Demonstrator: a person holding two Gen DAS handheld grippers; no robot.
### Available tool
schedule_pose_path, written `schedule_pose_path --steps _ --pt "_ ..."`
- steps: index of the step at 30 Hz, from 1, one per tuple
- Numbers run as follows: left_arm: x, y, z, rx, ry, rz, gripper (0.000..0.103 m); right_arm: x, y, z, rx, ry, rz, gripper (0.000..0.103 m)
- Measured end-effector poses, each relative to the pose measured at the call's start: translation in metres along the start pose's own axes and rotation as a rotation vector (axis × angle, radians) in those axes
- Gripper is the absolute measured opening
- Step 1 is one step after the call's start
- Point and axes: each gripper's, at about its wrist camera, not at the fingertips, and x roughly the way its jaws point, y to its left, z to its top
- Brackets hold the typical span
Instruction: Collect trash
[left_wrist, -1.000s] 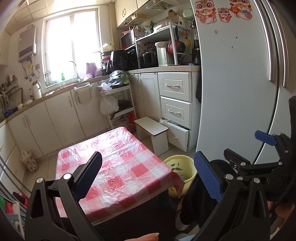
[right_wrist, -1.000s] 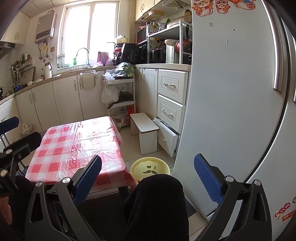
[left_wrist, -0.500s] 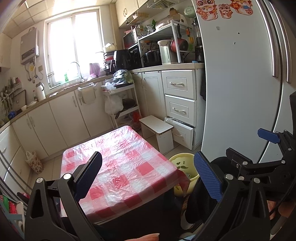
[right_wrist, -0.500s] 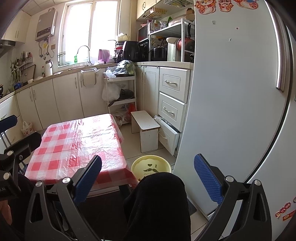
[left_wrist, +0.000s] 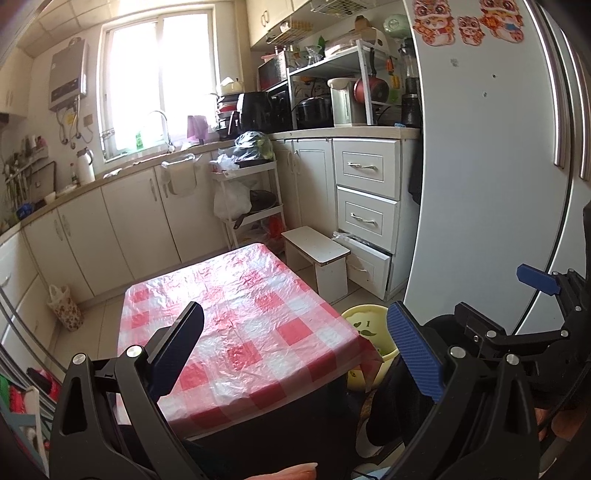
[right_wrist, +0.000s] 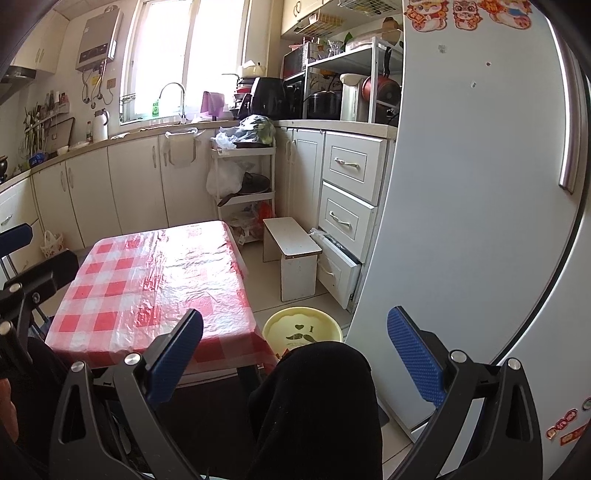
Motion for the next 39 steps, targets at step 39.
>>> schedule_pose_path --steps 39 --pt "-0.010 0.011 0.001 -0.038 0.001 0.015 0.096 -0.006 0.015 -0.001 -0.038 -0.030 0.024 0.096"
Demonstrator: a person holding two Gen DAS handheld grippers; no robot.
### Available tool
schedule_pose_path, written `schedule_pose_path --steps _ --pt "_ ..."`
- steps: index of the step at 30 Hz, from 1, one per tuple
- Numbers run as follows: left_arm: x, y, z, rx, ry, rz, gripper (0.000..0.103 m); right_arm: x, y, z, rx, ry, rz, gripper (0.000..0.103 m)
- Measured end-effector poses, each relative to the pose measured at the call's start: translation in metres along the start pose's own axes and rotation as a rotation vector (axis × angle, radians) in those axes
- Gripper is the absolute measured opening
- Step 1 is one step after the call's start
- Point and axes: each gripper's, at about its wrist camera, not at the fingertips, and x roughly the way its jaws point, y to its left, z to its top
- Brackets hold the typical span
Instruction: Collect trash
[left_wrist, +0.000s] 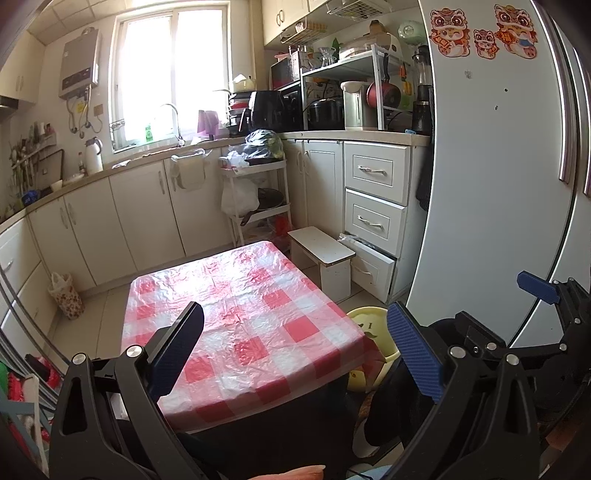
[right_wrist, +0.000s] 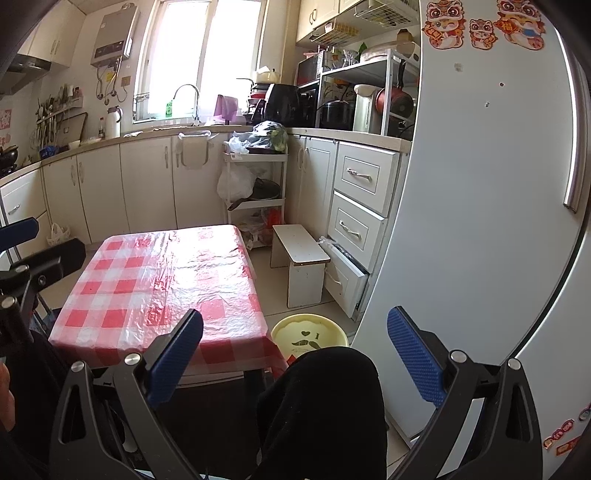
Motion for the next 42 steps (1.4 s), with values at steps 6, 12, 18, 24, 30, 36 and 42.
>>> schedule_pose_path --steps 6,12,18,24,30,36,42 --pt "-0.003 -0.002 0.001 -0.003 -0.004 -0.005 0.096 0.000 -0.001 0.000 0.001 -0.003 0.003 0.096" --pt "-0.004 -0.006 0.001 0.007 0.000 -0.006 0.096 -0.001 -0.001 -0.001 0.003 -0.003 0.004 0.096" --pt "-0.003 -0.008 0.002 0.009 -0.001 -0.008 0.096 -0.001 -0.001 -0.001 0.003 -0.003 0.003 0.096" --pt "-0.003 -0.010 0.002 0.008 0.002 -0.016 0.096 -0.003 0.001 -0.001 0.004 -0.002 0.005 0.096" --pt "-0.006 -0.008 -0.001 0.001 -0.004 0.017 0.096 -0.001 0.003 0.000 0.001 0.005 0.015 0.096" --pt "-0.012 -0.001 0.002 -0.018 -0.045 0.053 0.096 -0.002 0.003 -0.001 0.002 0.000 0.013 0.096" --pt "0.005 0.002 -0.002 -0.047 0.055 -0.014 0.096 -0.003 0.003 0.000 -0.003 -0.004 0.010 0.096"
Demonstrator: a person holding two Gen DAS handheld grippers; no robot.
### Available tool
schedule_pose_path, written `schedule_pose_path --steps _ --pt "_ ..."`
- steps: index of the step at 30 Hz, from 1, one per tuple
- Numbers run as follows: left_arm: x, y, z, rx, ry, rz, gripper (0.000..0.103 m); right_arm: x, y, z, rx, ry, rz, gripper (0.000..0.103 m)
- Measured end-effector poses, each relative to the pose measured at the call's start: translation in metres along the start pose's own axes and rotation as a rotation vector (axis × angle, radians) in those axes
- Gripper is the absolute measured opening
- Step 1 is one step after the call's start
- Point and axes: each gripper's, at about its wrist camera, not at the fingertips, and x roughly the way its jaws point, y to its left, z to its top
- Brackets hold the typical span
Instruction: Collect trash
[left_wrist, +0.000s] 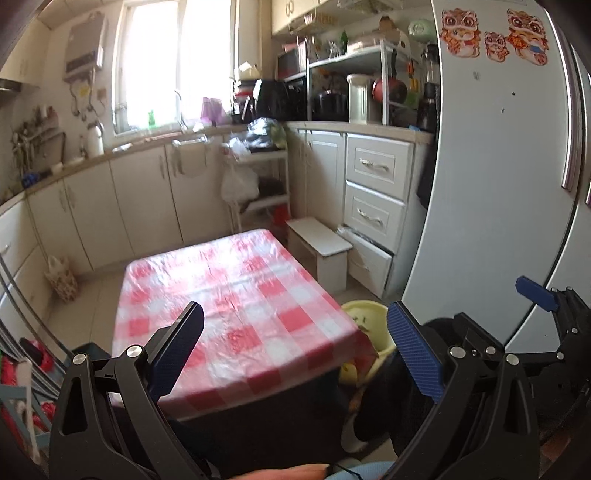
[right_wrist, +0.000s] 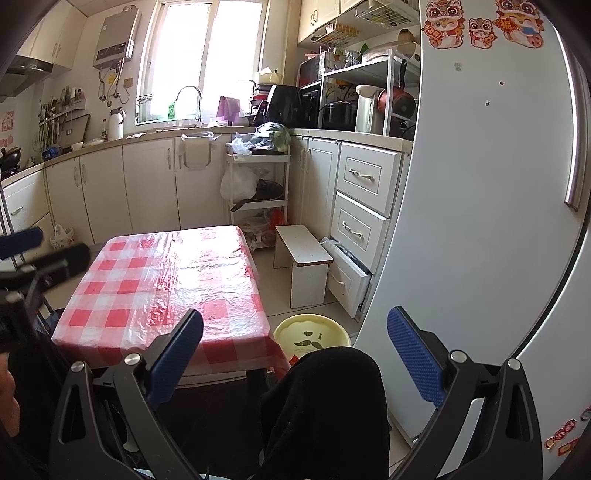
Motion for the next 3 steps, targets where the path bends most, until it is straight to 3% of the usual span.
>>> schedule_pose_path --steps 3 --pt "0.0040 -0.0019 -0.0030 -0.001 0.016 -0.008 0.096 -0.0010 -0.0012 0.0007 0.001 -0.005 -0.003 0.096"
